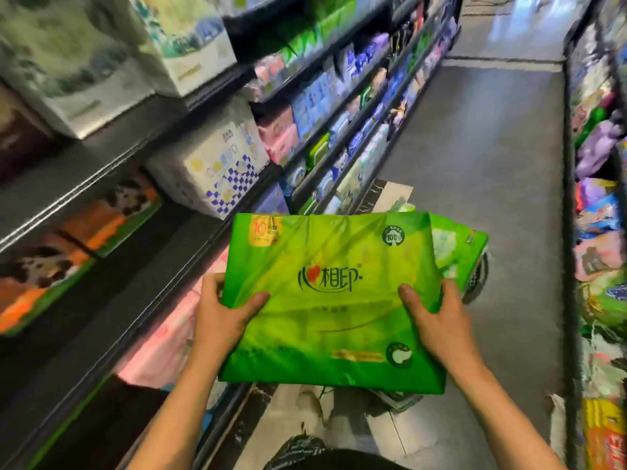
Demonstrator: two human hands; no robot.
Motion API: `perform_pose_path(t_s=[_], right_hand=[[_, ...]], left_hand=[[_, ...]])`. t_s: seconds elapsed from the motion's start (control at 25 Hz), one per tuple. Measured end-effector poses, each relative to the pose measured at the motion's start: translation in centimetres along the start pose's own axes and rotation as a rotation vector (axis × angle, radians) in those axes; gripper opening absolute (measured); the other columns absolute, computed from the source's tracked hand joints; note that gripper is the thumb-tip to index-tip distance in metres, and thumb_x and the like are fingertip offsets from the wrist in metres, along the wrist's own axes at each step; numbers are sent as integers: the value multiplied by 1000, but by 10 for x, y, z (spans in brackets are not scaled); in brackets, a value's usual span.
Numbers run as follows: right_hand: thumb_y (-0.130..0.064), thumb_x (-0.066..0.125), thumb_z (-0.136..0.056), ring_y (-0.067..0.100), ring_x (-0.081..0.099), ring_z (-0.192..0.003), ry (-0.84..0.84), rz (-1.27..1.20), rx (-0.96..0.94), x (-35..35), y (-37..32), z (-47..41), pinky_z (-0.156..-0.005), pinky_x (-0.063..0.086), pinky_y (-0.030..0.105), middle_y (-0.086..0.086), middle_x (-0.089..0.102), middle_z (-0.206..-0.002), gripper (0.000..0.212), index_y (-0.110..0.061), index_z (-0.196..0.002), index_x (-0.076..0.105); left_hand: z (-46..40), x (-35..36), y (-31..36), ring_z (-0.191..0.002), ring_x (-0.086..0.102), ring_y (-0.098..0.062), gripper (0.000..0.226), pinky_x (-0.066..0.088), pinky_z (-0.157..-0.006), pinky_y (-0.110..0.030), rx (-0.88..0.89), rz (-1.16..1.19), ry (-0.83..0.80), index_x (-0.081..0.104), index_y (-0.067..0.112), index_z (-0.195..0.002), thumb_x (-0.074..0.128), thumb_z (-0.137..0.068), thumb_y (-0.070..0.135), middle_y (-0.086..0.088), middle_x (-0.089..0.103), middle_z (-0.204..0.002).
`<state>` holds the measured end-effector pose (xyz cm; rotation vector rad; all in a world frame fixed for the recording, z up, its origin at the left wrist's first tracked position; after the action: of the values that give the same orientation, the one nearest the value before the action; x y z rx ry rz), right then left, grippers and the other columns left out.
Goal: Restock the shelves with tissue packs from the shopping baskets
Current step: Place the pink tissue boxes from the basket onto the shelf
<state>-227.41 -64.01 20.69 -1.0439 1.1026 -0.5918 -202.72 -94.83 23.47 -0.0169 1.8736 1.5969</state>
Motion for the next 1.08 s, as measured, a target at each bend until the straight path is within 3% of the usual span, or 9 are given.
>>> perform_pose_path(t_s=[0.08,0.2,0.44,0.56,0.76,0.96,1.08], right_hand=[[-79,62,-74,26,64,-93,-104,-8,-57,31,-21,3,-81,52,44,0,65,-97,59,-29,-102,49],[-73,61,-71,28,66,-90,-222,-19,-162,81,-67,14,-77,52,45,-1,67,-91,59,-23,-100,52],[-52,76,-79,21,58,-82,-501,-37,-432,219,-194,82,-70,42,36,-12,57,-82,44,-20,-100,54],[-61,77,-75,19,62,-85,-589,-99,-528,277,-248,124,-74,47,36,-10,62,-88,50,-25,-100,53],[-49,75,-79,-4,60,-81,-708,-198,-697,364,-345,213,-63,43,23,-15,63,-87,40,-22,-99,53],[-59,72,-77,-17,56,-74,-732,-326,-859,416,-442,287,-59,40,9,-17,60,-85,47,-23,-99,52],[-51,75,-83,-19,55,-78,-745,-377,-931,442,-491,317,-62,40,4,-19,59,-90,44,-23,-107,50]], left_hand=[[28,-52,-9,-84,60,-2,53,44,-65,-22,-22,-13,134,50,24,-99,91,-66,31,7,63,-96],[63,-127,-22,-81,61,4,52,45,-67,-26,-84,-21,311,50,31,-95,91,-64,35,11,64,-93],[148,-291,-57,-72,57,17,54,41,-60,-16,-156,4,700,50,16,-103,90,-69,25,10,60,-93],[181,-362,-68,-72,57,16,56,42,-62,-20,-156,8,843,49,16,-104,90,-67,27,10,59,-94],[233,-489,-66,-70,55,20,56,39,-57,-4,-78,-68,1086,51,13,-104,91,-66,23,16,56,-89],[268,-598,-49,-75,52,21,68,38,-60,-3,57,-151,1228,46,19,-106,92,-62,41,19,52,-93],[272,-649,-41,-78,50,22,61,38,-64,-4,131,-182,1318,43,24,-102,85,-63,45,20,49,-94]])
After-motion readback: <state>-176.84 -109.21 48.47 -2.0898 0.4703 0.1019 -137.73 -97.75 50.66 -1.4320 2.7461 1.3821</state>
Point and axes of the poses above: each hand's wrist, its own z-axis away from the middle knuckle, its own x-axis out of the palm, y = z × x, the point moved 9 cm from there along -z, towards the middle knuckle
